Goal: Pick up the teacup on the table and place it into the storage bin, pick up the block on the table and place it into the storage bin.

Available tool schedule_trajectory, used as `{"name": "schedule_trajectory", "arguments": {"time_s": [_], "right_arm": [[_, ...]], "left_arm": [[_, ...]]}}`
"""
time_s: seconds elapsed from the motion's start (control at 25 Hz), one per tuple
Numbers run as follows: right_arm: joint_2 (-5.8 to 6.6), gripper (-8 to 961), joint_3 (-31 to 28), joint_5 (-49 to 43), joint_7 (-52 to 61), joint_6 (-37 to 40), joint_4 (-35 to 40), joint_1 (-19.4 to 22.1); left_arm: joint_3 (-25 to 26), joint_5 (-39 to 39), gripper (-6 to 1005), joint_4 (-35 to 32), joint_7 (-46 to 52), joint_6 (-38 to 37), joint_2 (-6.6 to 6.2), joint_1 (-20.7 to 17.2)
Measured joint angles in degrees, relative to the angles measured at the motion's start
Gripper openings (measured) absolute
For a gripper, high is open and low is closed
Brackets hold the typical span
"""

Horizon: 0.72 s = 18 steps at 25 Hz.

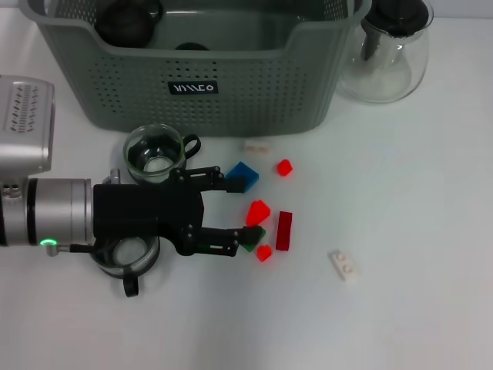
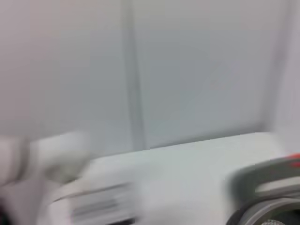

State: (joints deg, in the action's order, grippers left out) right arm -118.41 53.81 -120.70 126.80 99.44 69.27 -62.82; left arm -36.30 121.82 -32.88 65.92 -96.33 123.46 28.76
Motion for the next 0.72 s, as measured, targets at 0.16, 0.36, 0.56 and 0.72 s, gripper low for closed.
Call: {"name": "schedule_trajectory", "arguments": {"time_s": [0.16,0.36,0.56,0.72], "right_arm": [[1.85,49,1.62,-5.62,2.43,-11.55,-6.64,-4.50],[1.43,50,3.93,-18.11,2.71,-24.20,-15.31,-9.51],[-0.07,50,4.75,-28.10,3.15,-34.26,-27.96,-14.02],[-0.42,50,4.91,-31.12,3.42,-40.57,-35.61,-15.86]], "left_arm": [[0.08,0.00,827,-0.04,0.00,0.11,-0.09,0.07],[0.09,0.00,826,-0.09,0.00,-0.04,-0.15,0.15],[0.11,0.00,826,-0.09,0.00,-0.22,-0.16,0.16],[0.17,0.00,826,-0.08,0.00,-0.37,-0.16,0.18]]}}
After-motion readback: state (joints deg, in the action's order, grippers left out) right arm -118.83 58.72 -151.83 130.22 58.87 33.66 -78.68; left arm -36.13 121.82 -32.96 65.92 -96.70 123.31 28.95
